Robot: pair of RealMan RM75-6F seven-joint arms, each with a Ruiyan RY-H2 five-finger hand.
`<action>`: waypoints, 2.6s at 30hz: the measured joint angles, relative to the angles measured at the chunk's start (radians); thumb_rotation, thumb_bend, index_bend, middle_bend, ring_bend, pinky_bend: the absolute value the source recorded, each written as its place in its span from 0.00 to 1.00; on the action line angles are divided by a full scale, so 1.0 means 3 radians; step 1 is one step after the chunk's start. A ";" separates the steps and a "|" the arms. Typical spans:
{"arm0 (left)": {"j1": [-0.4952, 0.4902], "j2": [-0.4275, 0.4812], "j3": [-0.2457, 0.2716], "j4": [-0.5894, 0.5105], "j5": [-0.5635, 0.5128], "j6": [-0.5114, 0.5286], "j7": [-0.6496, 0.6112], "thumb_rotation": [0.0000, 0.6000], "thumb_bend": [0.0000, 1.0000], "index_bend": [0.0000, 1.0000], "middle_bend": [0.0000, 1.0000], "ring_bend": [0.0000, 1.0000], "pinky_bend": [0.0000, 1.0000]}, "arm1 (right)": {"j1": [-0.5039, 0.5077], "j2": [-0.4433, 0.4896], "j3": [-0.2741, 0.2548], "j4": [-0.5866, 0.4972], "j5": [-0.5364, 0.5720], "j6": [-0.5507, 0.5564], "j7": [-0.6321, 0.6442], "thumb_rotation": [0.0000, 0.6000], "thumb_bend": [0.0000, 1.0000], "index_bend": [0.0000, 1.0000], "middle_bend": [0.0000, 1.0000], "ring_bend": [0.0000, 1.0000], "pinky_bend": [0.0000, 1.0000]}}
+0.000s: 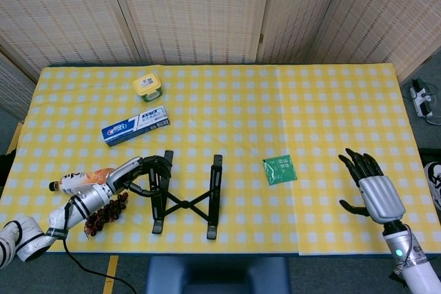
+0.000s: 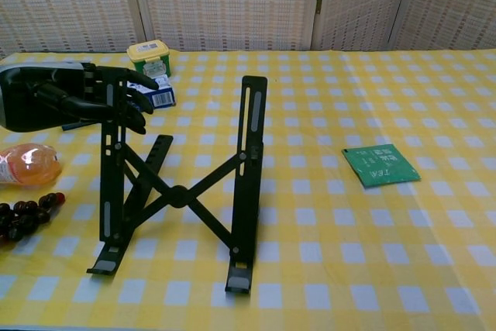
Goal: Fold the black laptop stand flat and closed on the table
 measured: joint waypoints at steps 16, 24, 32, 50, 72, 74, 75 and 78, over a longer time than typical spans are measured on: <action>0.0059 0.0073 0.0430 0.0071 0.0300 0.0872 -0.0125 1.00 0.21 0.45 0.50 0.47 0.34 | 0.0471 -0.0027 -0.0189 -0.0066 -0.0492 -0.0488 0.1565 1.00 0.23 0.00 0.00 0.00 0.00; 0.0098 0.0139 0.0582 -0.0020 0.0387 0.1107 0.0014 1.00 0.21 0.45 0.50 0.47 0.34 | 0.0964 -0.0231 -0.0292 0.0044 -0.0904 -0.0642 0.2920 1.00 0.23 0.00 0.00 0.00 0.00; 0.0086 0.0204 0.0662 -0.0152 0.0413 0.1180 0.0165 1.00 0.21 0.45 0.50 0.47 0.34 | 0.1538 -0.0706 -0.0353 0.0347 -0.1121 -0.0725 0.4112 1.00 0.23 0.00 0.00 0.00 0.00; 0.0060 0.0297 0.0794 -0.0330 0.0431 0.1264 0.0372 1.00 0.21 0.45 0.50 0.47 0.34 | 0.2069 -0.1518 -0.0522 0.0997 -0.1054 -0.0591 0.5342 1.00 0.23 0.00 0.04 0.07 0.00; 0.0051 0.0261 0.0840 -0.0250 0.0384 0.1315 0.0310 1.00 0.21 0.45 0.50 0.47 0.34 | 0.2154 -0.1795 -0.0867 0.1223 -0.0925 -0.0446 0.6434 1.00 0.23 0.01 0.04 0.07 0.00; 0.0052 0.0256 0.0845 -0.0243 0.0385 0.1318 0.0308 1.00 0.21 0.45 0.50 0.47 0.34 | 0.2157 -0.1813 -0.0900 0.1242 -0.0909 -0.0447 0.6558 1.00 0.23 0.01 0.04 0.07 0.00; 0.0053 0.0252 0.0847 -0.0238 0.0384 0.1321 0.0305 1.00 0.21 0.45 0.50 0.47 0.34 | 0.2159 -0.1821 -0.0914 0.1251 -0.0905 -0.0448 0.6605 1.00 0.23 0.01 0.04 0.07 0.00; 0.0057 0.0244 0.0851 -0.0228 0.0377 0.1324 0.0302 1.00 0.21 0.45 0.50 0.47 0.34 | 0.2168 -0.1850 -0.0960 0.1291 -0.0902 -0.0447 0.6734 1.00 0.23 0.01 0.04 0.07 0.00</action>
